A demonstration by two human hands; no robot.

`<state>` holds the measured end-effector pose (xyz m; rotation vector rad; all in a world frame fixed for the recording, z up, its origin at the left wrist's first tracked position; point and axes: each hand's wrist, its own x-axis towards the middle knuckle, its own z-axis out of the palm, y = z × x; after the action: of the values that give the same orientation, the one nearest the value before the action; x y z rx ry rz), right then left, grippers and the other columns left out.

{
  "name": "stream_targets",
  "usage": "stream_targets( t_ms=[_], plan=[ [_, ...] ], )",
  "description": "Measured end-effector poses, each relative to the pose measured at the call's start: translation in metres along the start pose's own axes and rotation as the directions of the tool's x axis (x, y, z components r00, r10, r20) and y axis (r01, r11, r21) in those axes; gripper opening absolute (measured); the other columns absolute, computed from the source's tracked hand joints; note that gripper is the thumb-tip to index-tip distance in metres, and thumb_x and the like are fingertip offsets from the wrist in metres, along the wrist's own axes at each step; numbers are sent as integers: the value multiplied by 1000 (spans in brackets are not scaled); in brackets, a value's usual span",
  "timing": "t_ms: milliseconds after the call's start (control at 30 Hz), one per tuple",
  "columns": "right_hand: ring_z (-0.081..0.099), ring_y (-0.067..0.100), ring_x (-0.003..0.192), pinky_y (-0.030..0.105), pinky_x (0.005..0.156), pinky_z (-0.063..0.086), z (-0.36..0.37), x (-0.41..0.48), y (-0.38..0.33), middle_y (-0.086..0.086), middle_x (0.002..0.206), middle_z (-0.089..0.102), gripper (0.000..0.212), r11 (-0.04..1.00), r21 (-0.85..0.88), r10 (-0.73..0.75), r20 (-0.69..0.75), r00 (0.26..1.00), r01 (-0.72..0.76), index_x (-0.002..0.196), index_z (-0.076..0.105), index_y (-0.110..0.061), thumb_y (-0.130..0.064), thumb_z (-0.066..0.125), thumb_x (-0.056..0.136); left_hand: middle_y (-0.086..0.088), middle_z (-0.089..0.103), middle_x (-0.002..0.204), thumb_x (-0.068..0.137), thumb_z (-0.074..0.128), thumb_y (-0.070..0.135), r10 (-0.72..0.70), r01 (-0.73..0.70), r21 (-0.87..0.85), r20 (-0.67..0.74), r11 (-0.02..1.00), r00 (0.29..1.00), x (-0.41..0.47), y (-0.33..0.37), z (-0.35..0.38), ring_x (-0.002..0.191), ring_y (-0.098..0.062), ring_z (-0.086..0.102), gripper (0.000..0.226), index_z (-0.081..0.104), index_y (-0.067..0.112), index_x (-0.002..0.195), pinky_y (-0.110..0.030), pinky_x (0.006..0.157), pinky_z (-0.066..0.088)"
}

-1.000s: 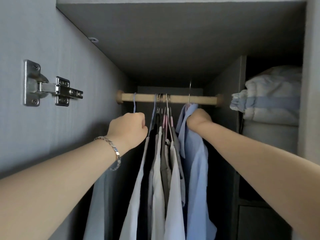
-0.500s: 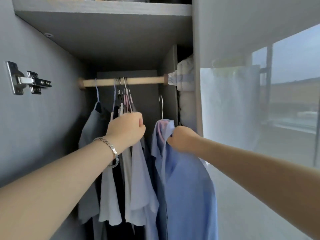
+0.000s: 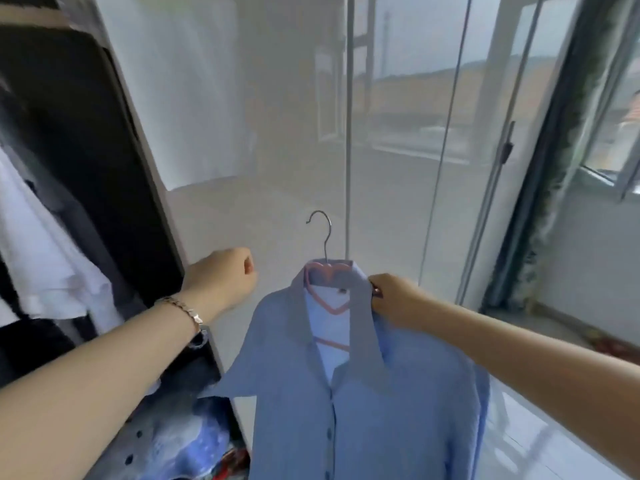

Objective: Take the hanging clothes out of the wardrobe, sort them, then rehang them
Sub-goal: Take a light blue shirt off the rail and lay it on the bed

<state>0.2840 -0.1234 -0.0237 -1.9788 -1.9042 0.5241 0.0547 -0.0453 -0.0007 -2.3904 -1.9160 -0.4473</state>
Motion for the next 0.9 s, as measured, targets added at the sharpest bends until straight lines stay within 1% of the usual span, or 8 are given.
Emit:
stream_targets(
  t_ms=[100,200,333,467,533,600,700,900],
  plan=[
    [39,20,67,24,50,26,0,-46,60,5,69,44,20,982,63,178,-14,984,-177,68,43,-11,-6,42,88,4,58,87,90,43,22,122,-119,-52,78,992,989,-20,55,36,81,-23,53,16,59,21,92,-26,67,36],
    [36,16,62,28,55,27,3,-95,110,1,62,42,23,911,231,356,-15,935,-343,61,42,-13,-7,48,83,3,58,87,90,41,22,264,-252,-95,160,963,951,-38,110,67,81,-23,51,17,59,21,91,-26,67,36],
    [51,15,68,25,63,38,0,-156,152,0,70,58,14,794,390,514,-20,858,-467,73,62,-10,-8,50,81,0,62,94,90,41,22,444,-417,-159,222,895,868,-54,177,99,81,-23,50,13,53,24,85,-26,67,35],
    [43,12,55,23,51,32,-2,-211,166,-2,63,48,19,656,514,670,-60,740,-553,66,53,-16,-30,40,63,-2,66,102,90,43,22,628,-583,-240,225,777,745,-63,236,121,87,-25,55,18,60,21,95,-26,68,37],
    [42,9,57,22,51,29,2,-239,166,-5,64,46,29,623,521,726,-109,679,-583,70,52,-17,-45,42,70,-2,65,99,90,42,22,712,-659,-272,233,702,662,-73,262,127,84,-24,54,18,60,22,94,-26,68,36],
    [49,13,66,24,57,34,11,-266,166,-4,71,53,43,606,490,778,-202,595,-626,79,58,-14,-56,54,83,-1,63,95,89,42,22,783,-716,-318,234,621,576,-87,286,132,81,-23,52,17,59,21,92,-26,67,36],
    [57,20,75,29,61,39,23,-313,162,2,76,61,34,544,434,834,-377,404,-718,77,57,-17,-49,54,88,0,62,91,88,43,24,871,-780,-387,230,491,434,-119,317,135,85,-25,56,16,59,21,88,-27,69,40],
    [57,20,76,33,65,41,46,-416,119,3,81,64,36,298,437,859,-510,39,-849,90,69,-16,-47,50,91,-4,67,100,89,43,27,982,-881,-439,144,176,124,-206,366,133,91,-28,60,20,61,18,91,-29,73,45]
  ],
)
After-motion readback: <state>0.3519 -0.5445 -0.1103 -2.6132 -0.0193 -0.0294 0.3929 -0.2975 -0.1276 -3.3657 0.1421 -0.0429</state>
